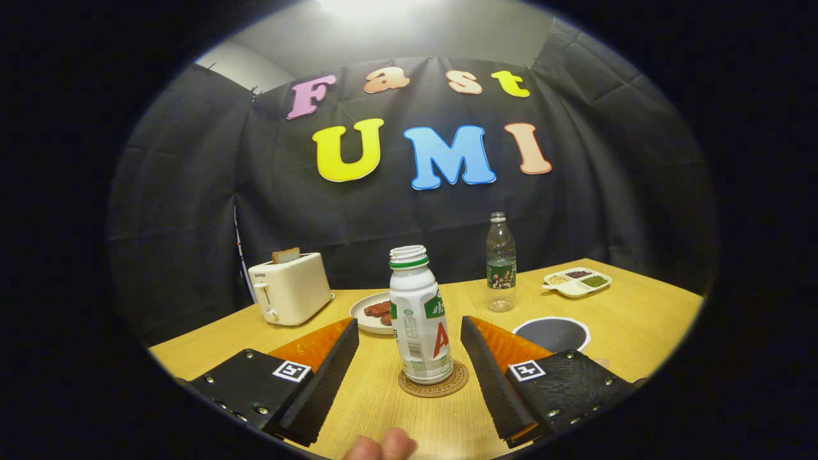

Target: Take the bottle from table, then pour the juice into the cup, finally place the bottle on the coaster

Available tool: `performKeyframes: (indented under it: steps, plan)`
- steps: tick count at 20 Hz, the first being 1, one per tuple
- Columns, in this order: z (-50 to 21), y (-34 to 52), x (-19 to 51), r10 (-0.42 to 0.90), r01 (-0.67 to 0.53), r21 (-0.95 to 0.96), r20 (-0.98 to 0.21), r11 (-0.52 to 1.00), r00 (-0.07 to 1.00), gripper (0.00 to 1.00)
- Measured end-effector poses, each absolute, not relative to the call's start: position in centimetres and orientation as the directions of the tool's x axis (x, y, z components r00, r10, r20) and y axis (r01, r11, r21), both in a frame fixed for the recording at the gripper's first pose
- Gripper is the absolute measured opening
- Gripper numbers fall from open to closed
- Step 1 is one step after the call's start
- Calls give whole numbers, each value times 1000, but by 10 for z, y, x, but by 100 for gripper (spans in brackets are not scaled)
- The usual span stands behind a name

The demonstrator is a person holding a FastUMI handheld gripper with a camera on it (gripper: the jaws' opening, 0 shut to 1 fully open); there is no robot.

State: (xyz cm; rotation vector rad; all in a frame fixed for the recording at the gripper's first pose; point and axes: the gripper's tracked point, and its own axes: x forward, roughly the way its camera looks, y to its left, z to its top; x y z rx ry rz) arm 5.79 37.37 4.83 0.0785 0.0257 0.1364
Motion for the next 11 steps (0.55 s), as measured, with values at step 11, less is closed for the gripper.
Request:
performKeyframes:
  steps: [11]
  plan:
    - [60,182,21,40,-29,-195,53,980,998,96]
